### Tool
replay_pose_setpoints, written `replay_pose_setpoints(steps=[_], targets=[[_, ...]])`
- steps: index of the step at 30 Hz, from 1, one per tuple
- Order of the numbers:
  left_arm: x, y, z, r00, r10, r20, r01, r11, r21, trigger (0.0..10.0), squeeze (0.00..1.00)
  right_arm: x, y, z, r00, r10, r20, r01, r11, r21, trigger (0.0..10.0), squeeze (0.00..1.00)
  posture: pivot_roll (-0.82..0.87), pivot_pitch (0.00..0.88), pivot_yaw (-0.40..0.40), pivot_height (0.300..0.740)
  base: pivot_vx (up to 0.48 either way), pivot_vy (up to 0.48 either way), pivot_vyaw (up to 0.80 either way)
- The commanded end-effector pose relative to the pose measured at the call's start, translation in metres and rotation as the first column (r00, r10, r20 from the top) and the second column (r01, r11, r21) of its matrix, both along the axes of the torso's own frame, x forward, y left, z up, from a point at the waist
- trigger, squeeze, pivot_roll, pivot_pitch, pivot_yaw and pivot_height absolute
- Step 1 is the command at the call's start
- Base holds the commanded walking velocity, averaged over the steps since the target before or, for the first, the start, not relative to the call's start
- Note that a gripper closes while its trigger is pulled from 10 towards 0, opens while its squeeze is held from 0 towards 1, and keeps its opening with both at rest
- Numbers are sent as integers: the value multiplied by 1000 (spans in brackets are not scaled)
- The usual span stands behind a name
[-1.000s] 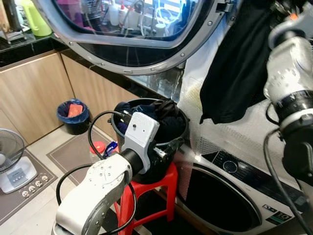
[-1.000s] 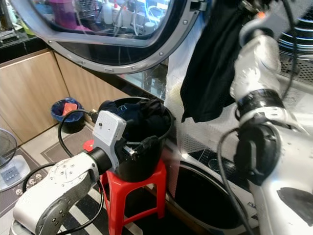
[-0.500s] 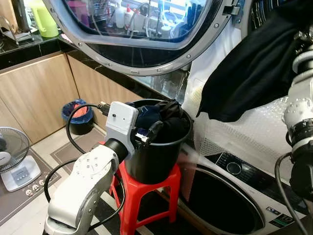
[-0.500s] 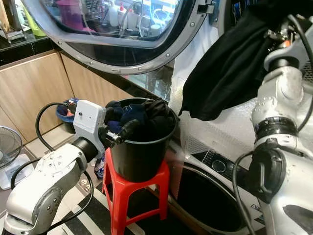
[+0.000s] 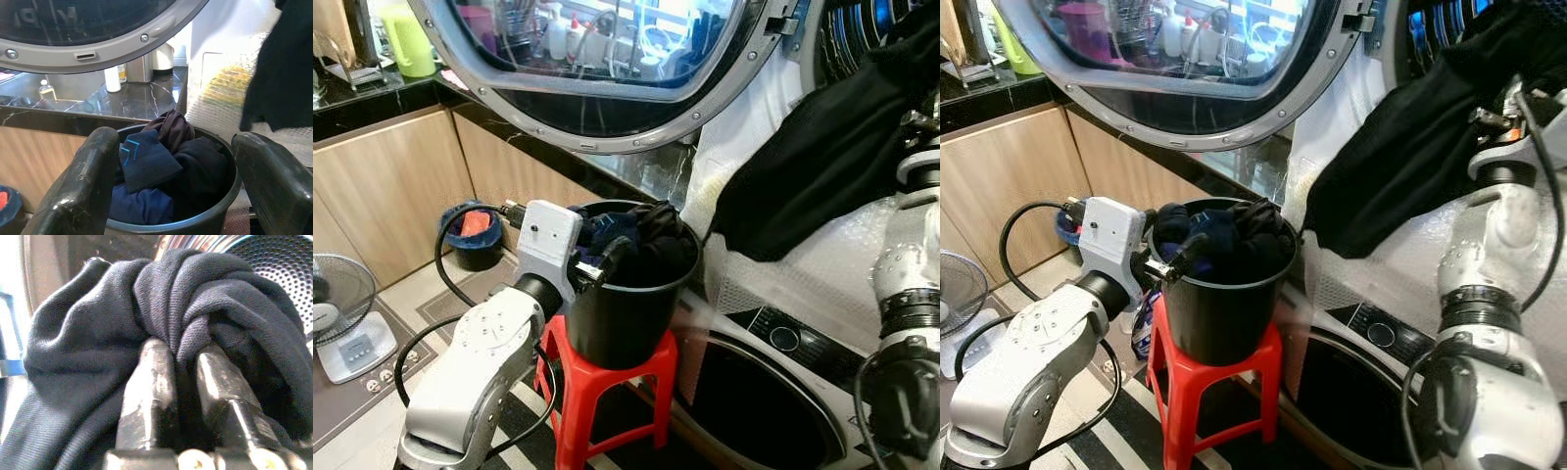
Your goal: Clothes washing
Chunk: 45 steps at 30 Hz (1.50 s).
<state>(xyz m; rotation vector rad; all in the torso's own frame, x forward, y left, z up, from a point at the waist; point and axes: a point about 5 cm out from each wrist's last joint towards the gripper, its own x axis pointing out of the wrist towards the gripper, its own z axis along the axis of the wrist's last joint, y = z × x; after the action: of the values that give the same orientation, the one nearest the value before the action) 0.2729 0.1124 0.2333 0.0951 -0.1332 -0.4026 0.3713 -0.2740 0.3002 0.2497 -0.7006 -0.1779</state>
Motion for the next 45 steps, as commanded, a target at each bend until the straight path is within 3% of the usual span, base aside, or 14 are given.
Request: replay_pose_setpoints(steps=[1,6,25,35,45], targets=[[1,0,-1,1000,0,-1,0,1000,4,10000,0,-5,-3,1,1000,-11,14,11,1000,15,10000,0,111,30,-82,740,0,0,0],[2,0,-2,1000,-5,-7,5,1000,0,10000,0,-12,-1,-10,1000,-24,-10,24,999,33,10000,0,103,22,-75,740,0,0,0],[4,-1,-4,1000,-18,-25,18,1000,-2,10000,0,-23,5,-14,999,-17,-44,20,998,64,10000,0,94,38,-72,740,0,0,0],[3,-1,-4,1000,-11,-28,11,1000,-8,10000,0,-25,6,-13,998,-7,-56,11,997,71,10000,0,96,40,-75,740,0,0,-649],[0,0,-5,1000,-9,-12,9,1000,-12,10000,0,-43,22,-43,994,72,-85,-68,996,50,10000,0,96,38,-73,740,0,0,-317]])
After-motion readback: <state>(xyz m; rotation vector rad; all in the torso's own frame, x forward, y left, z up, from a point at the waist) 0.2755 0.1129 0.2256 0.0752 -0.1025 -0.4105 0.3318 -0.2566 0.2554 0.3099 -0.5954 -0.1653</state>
